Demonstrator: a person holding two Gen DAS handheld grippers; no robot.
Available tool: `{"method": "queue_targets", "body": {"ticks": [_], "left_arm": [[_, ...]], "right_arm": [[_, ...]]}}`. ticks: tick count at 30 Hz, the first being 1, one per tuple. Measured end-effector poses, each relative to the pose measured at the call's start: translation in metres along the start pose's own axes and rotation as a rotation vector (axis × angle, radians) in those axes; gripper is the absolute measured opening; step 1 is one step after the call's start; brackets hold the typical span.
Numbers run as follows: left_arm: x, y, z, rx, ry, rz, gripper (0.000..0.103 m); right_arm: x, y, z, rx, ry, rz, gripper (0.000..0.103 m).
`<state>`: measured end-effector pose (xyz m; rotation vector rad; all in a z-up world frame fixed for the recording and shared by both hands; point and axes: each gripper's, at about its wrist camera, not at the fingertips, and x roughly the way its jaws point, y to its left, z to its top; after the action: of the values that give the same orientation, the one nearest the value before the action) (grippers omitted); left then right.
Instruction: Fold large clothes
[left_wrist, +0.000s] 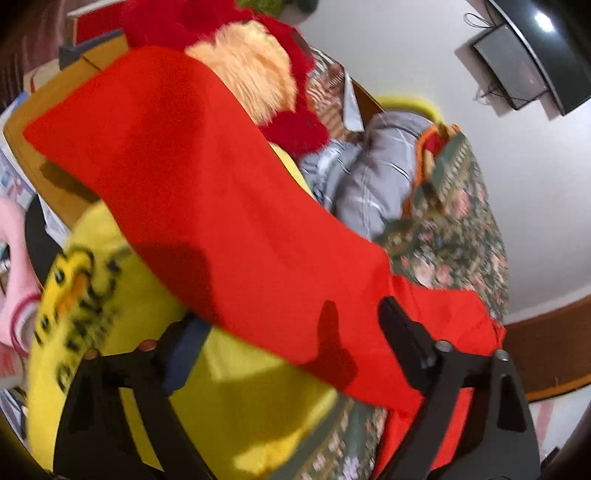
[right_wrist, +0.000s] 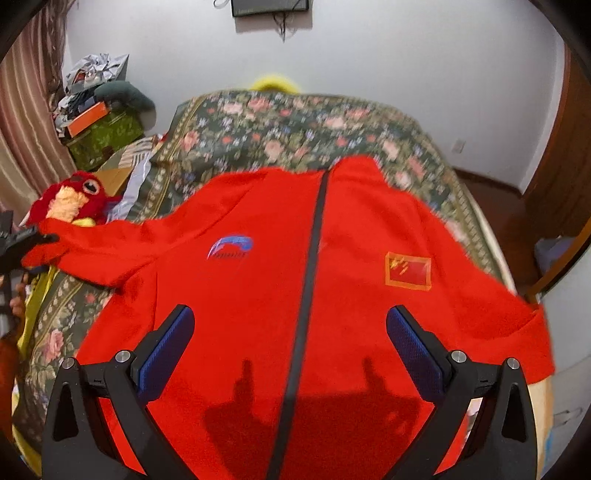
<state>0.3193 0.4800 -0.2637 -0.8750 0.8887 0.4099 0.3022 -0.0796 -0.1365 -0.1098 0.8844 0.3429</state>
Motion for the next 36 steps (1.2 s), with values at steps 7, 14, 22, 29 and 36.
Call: {"method": "queue_targets", "body": {"ticks": [7,14,22,29,36], "left_arm": [[0.005,-0.003,0.025,0.026,-0.088,0.204,0.025],[-0.027,-0.06,0.024,0.151,-0.168,0.14,0.005],[-0.08,-0.192,-0.012,0.426,-0.254,0.004,0.004],[-0.074,-0.3,-0.079,0.617,-0.202,-0.172,0.004],[-0.016,-0.378,-0.178,0.817,-0.064,-0.185,0.004]], "right_arm": [[0.003,-0.007,-0.008,-0.055,0.032,-0.04,0.103],[-0.009,-0.034,-0.008,-0.014,0.021,-0.052,0.103],[-0.032,-0.055,-0.011,0.005,-0.038,-0.061,0.103],[-0.038,-0.072,-0.02,0.003,-0.042,-0.041,0.103],[-0.034,-0.096,-0.03,0.004,-0.033,-0.032,0.103]]}}
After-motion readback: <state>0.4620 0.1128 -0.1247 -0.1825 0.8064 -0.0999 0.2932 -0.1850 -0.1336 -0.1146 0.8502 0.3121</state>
